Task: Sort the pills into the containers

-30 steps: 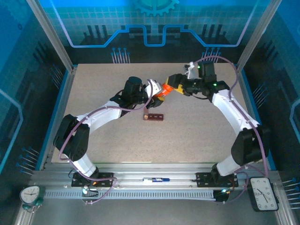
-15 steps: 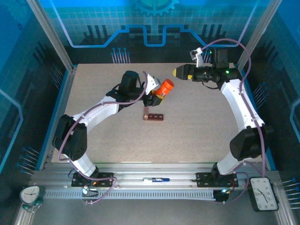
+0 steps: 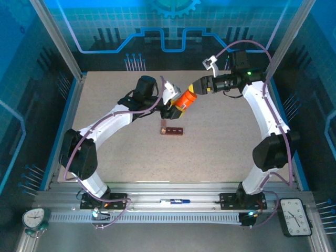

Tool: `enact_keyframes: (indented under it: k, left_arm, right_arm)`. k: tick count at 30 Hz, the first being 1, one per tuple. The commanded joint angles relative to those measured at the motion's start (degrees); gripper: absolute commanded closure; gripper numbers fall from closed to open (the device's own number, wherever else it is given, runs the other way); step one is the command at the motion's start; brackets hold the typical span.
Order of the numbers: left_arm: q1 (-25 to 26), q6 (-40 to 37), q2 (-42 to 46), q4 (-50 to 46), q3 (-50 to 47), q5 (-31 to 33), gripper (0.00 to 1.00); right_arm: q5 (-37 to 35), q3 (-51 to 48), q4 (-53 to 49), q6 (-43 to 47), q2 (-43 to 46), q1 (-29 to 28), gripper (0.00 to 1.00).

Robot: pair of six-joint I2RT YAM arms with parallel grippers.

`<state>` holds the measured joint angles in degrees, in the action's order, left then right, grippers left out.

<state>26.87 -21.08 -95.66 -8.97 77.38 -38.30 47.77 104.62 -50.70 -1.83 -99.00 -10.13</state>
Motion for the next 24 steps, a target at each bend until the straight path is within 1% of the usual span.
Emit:
enact_keyframes:
  k: [1, 12, 15, 19, 21, 24]
  left_arm:
    - [-0.3, -1.0, -0.4, -1.2, 2.5, -2.5, 1.00]
    - [-0.2, -1.4, -1.3, -2.1, 3.4, -2.5, 1.00]
    - [-0.2, -1.5, -1.4, -2.3, 3.6, -2.6, 1.00]
    - [-0.3, -1.6, -1.4, -2.4, 3.7, -2.5, 1.00]
    - [-0.3, -1.6, -1.4, -2.5, 3.7, -2.5, 1.00]
    - [-0.2, -1.6, -1.4, -2.4, 3.7, -2.4, 1.00]
  right_arm:
    - [2.1, -0.1, -2.8, 2.7, -0.6, -0.8, 0.16]
    - [3.8, -1.1, -2.7, 3.0, -1.2, -1.6, 0.21]
    - [3.8, -1.5, -2.5, 3.0, -1.3, -2.0, 0.24]
    - [3.8, -2.1, -2.4, 3.0, -1.5, -2.3, 0.29]
    - [3.8, -2.4, -2.3, 2.9, -1.5, -2.4, 0.34]
    - [3.9, -3.2, -2.0, 2.8, -1.5, -2.4, 0.45]
